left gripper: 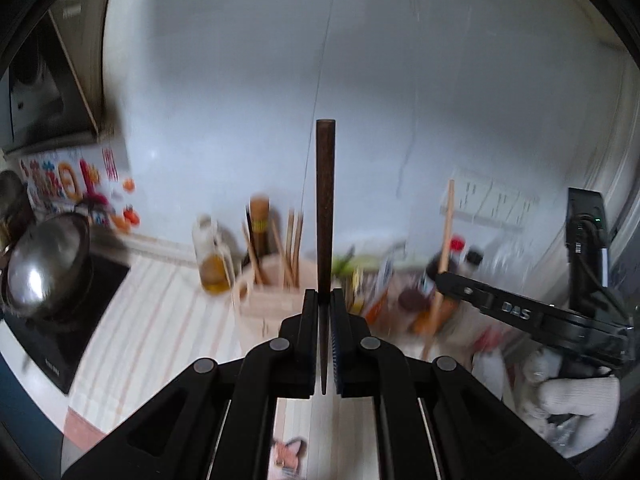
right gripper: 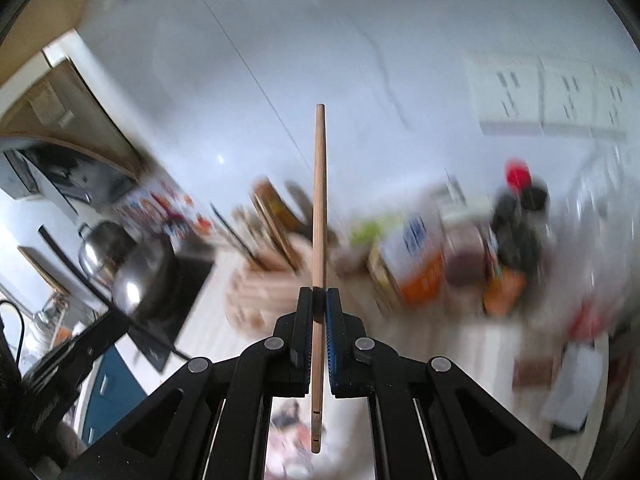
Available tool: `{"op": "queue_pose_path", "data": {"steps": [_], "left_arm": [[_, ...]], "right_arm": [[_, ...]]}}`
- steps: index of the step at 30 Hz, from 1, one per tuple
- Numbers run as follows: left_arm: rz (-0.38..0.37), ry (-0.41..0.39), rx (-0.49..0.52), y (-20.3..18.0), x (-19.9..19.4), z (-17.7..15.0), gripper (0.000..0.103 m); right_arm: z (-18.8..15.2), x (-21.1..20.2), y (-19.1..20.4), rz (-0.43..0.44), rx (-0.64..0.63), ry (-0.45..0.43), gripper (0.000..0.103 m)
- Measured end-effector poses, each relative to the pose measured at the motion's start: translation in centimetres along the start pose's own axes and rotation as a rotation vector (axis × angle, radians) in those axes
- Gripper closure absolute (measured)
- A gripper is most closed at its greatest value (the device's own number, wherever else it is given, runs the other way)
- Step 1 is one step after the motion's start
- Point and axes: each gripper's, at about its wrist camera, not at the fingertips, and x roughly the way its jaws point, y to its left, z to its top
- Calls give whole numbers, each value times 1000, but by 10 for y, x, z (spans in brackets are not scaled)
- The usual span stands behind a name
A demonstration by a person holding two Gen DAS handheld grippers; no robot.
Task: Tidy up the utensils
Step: 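Lower both chopsticks into the holder and open both grippers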
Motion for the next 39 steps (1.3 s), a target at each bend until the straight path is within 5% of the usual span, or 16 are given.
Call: {"op": "queue_pose_path", "data": {"steps": [7, 15, 25, 35, 39], "left_arm": [[36, -109, 0, 13, 3, 63, 100], [90, -83, -11, 45, 66, 91, 100], [82, 29, -96, 80, 138, 71, 100], [58, 89, -107, 86, 166, 56, 99], [47, 105, -102, 80, 159, 54, 95]], "right_arm": [[70, 9, 29, -4, -18, -154, 97], [109, 57, 55, -62, -47, -252, 97], [89, 138, 67, -77, -117, -229, 97], [60, 166, 74, -73, -193, -236, 97], [52, 165, 68, -50, -196, -174, 96]]}}
